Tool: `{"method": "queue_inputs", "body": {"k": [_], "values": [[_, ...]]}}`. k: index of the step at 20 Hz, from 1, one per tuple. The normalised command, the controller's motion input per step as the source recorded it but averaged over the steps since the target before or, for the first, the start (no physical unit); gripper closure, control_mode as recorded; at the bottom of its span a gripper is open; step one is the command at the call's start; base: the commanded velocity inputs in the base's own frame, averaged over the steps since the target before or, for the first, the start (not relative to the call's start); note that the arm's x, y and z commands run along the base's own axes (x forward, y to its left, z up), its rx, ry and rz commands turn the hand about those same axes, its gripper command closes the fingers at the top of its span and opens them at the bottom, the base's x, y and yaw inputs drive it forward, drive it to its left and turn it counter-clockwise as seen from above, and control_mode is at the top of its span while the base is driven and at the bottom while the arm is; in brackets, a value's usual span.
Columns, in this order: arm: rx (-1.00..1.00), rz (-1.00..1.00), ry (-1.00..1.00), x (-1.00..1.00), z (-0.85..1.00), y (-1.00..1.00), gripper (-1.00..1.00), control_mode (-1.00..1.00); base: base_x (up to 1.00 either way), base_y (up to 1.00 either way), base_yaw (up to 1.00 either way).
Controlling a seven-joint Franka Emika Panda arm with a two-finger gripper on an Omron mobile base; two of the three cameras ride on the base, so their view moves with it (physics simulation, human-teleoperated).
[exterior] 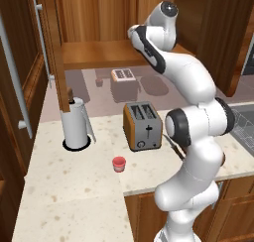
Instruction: Pick the bread, place it on the cutting board, pick the jam, place it on the counter, and close the cabinet.
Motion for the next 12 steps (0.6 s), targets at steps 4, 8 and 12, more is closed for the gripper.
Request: {"method": "queue_inputs", "body": {"k": [4,8,12], "values": [[0.0,0.0,0.0,-0.32,0.0,-0.01,1.0,-1.0,0.0,0.0,0.0],[0.0,0.0,0.0,-0.36,0.0,0.0,1.0,-1.0,0.0,0.0,0.0],[0.0,0.0,0.0,-0.34,0.0,0.0,1.0,-1.0,0.0,0.0,0.0]]}}
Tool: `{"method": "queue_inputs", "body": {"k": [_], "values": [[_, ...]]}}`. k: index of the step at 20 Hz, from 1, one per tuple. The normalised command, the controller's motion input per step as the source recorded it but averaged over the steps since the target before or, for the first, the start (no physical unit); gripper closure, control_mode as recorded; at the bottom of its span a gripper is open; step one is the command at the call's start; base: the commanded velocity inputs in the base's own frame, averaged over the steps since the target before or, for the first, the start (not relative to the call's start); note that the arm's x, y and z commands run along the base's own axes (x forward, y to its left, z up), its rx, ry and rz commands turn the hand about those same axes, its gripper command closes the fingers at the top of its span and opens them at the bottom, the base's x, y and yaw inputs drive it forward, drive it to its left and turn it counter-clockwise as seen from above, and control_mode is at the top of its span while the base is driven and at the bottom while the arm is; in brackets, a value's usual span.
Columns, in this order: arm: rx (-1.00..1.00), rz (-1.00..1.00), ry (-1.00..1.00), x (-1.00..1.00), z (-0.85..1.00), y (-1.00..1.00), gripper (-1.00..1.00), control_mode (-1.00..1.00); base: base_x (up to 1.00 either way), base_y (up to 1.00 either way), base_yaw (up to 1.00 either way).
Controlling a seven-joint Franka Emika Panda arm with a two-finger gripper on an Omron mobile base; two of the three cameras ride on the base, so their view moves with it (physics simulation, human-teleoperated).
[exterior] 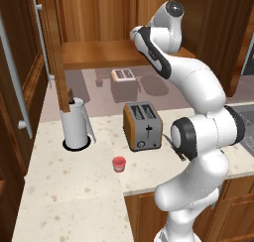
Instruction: Pick the bread, place it on the cutting board, pick the jam, place it on the counter, and close the cabinet.
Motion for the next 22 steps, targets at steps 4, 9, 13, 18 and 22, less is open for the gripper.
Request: {"method": "queue_inputs", "body": {"k": [4,9,13,18,22], "values": [[0.0,0.0,0.0,-0.4,0.0,-0.04,1.0,-1.0,0.0,0.0,0.0],[0.0,0.0,0.0,-0.54,0.0,-0.09,1.0,-1.0,0.0,0.0,0.0],[0.0,0.0,0.0,-0.52,0.0,-0.06,1.0,-1.0,0.0,0.0,0.0],[0.0,0.0,0.0,-0.55,0.0,-0.05,1.0,-1.0,0.0,0.0,0.0],[0.0,0.0,0.0,-0.59,0.0,-0.06,1.0,-1.0,0.0,0.0,0.0]]}}
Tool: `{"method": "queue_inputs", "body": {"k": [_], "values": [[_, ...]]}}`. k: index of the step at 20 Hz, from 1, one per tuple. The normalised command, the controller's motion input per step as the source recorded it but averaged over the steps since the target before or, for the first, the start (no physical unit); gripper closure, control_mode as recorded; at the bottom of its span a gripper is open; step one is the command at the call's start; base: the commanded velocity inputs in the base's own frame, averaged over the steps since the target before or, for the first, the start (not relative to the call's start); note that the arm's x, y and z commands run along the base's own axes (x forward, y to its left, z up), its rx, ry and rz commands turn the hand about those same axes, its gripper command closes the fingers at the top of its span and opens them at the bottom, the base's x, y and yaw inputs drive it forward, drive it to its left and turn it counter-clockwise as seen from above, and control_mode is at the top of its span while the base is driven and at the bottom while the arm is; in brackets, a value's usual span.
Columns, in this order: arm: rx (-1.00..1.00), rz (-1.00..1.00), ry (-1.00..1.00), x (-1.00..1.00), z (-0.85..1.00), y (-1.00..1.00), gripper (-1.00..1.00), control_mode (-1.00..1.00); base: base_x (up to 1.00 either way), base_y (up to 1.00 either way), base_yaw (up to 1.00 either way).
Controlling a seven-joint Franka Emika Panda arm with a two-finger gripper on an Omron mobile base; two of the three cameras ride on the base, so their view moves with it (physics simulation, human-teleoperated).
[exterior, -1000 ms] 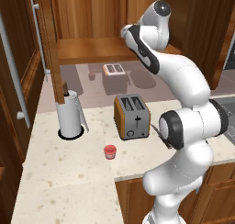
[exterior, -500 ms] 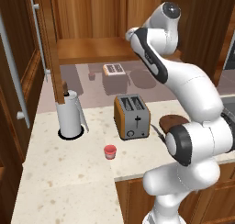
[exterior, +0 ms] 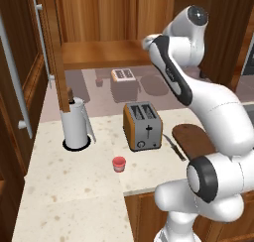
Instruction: Pick the bread, place it on the cutting board, pick the jam, place it on the counter, and close the cabinet.
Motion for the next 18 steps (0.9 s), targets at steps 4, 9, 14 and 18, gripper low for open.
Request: {"method": "queue_inputs", "body": {"k": [4,9,14,18], "values": [[0.0,0.0,0.0,-0.65,0.0,-0.09,1.0,-1.0,0.0,0.0,0.0],[0.0,0.0,0.0,-0.74,0.0,-0.09,1.0,-1.0,0.0,0.0,0.0],[0.0,0.0,0.0,-0.68,-0.05,-0.02,1.0,-1.0,0.0,0.0,0.0],[0.0,0.0,0.0,-0.57,-0.07,0.0,1.0,-1.0,0.0,0.0,0.0]]}}
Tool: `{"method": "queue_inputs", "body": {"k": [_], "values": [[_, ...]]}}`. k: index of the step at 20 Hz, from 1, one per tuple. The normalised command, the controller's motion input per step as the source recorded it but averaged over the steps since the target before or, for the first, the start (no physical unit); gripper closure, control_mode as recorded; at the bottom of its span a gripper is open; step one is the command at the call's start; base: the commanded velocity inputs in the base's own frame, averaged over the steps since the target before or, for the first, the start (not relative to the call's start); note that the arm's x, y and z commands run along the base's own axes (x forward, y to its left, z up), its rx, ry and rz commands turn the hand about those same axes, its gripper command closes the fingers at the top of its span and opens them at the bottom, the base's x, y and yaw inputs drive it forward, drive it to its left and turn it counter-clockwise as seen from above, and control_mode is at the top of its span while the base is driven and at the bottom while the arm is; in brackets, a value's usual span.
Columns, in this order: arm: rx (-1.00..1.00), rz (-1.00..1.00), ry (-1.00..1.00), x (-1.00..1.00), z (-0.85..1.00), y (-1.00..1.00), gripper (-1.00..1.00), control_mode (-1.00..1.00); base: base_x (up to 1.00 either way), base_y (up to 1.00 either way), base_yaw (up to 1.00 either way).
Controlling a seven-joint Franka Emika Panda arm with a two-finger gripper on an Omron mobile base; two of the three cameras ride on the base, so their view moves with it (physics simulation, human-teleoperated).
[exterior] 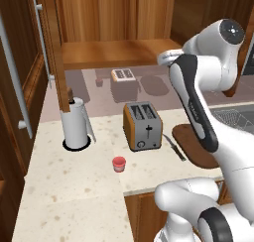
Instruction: Pick the bread, place it on the cutting board, pick the jam, place it on the counter, and close the cabinet.
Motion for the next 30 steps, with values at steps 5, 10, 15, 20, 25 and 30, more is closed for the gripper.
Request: {"method": "queue_inputs", "body": {"k": [5,10,15,20,25,30], "values": [[0.0,-0.01,0.01,-0.5,0.0,0.0,1.0,-1.0,0.0,0.0,0.0],[0.0,-0.02,0.08,-0.47,0.0,0.0,1.0,-1.0,0.0,0.0,0.0],[0.0,0.0,0.13,-0.55,0.0,0.0,1.0,-1.0,0.0,0.0,0.0],[0.0,-0.01,0.14,-0.61,0.0,0.0,1.0,-1.0,0.0,0.0,0.0],[0.0,0.0,0.16,-0.71,0.0,-0.05,1.0,-1.0,0.0,0.0,0.0],[0.0,0.0,0.14,-0.62,-0.01,-0.05,1.0,-1.0,0.0,0.0,0.0]]}}
